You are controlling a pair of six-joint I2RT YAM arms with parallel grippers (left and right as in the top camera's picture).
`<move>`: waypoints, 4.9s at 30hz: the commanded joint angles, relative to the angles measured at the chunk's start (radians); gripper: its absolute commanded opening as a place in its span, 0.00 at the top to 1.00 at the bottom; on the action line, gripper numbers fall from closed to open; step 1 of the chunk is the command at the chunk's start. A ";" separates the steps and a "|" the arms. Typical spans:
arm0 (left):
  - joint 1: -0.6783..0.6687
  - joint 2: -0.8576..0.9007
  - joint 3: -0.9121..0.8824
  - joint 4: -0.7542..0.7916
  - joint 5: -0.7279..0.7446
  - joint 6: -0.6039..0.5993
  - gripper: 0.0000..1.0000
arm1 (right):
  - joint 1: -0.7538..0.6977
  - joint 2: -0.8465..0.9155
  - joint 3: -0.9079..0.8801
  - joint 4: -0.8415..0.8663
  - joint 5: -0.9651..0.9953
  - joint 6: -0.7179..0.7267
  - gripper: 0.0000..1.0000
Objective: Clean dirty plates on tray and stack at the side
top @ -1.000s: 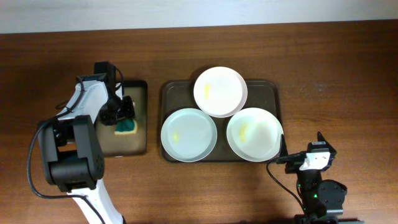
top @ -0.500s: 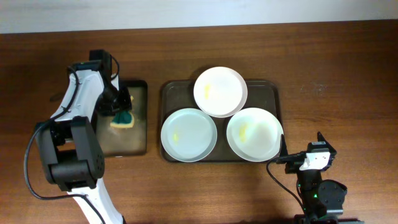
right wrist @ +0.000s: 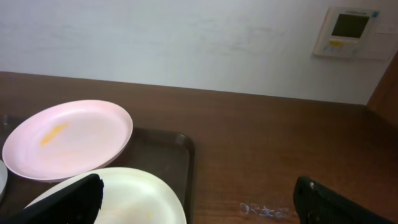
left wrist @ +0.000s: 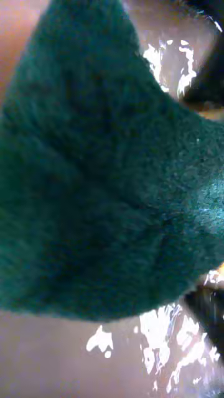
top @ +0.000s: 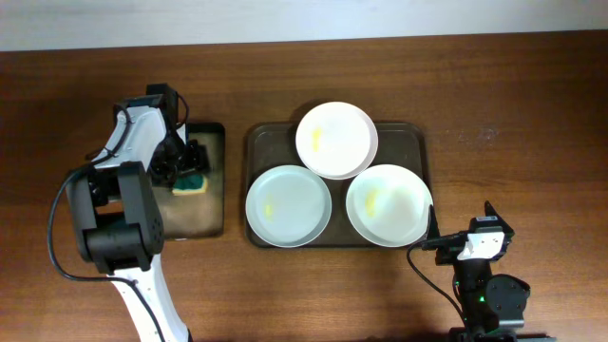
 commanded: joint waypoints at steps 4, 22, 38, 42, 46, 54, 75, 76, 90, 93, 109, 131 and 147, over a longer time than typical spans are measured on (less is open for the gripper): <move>0.002 0.066 0.010 -0.032 -0.043 0.003 1.00 | 0.006 -0.006 -0.005 -0.005 0.009 -0.007 0.02; 0.002 0.042 0.715 -0.619 0.000 0.003 1.00 | 0.006 -0.006 -0.005 -0.005 0.009 -0.007 0.02; 0.007 0.033 0.360 -0.512 0.034 0.002 1.00 | 0.006 -0.006 -0.005 -0.005 0.009 -0.007 0.02; 0.029 -0.027 0.459 -0.570 0.143 0.003 1.00 | 0.006 -0.006 -0.005 -0.005 0.009 -0.007 0.01; 0.032 -0.122 0.482 -0.593 0.152 0.002 1.00 | 0.006 -0.006 -0.005 -0.005 0.009 -0.007 0.02; 0.037 -0.143 0.481 -0.619 0.258 -0.153 1.00 | 0.006 -0.006 -0.005 -0.005 0.009 -0.007 0.02; 0.195 -0.143 0.481 -0.619 1.032 -0.343 1.00 | 0.006 -0.006 -0.005 -0.005 0.009 -0.007 0.02; 0.195 -0.143 0.481 -0.619 1.031 -0.346 1.00 | 0.006 -0.006 -0.005 -0.005 0.009 -0.007 0.02; 0.224 -0.143 0.481 -0.619 1.022 -0.344 1.00 | 0.006 -0.006 -0.005 -0.005 0.009 -0.007 0.02; 0.224 -0.143 0.481 -0.613 1.020 -0.345 1.00 | 0.006 -0.006 -0.005 -0.005 0.009 -0.007 0.02; 0.166 -0.143 0.163 -0.501 0.676 -0.296 1.00 | 0.006 -0.006 -0.005 -0.005 0.009 -0.007 0.02; 0.152 -0.148 0.085 -0.441 0.513 -0.293 1.00 | 0.006 -0.006 -0.005 -0.005 0.009 -0.007 0.02; 0.034 -0.342 0.490 -0.619 0.404 -0.169 1.00 | 0.006 -0.006 -0.005 -0.005 0.009 -0.007 0.02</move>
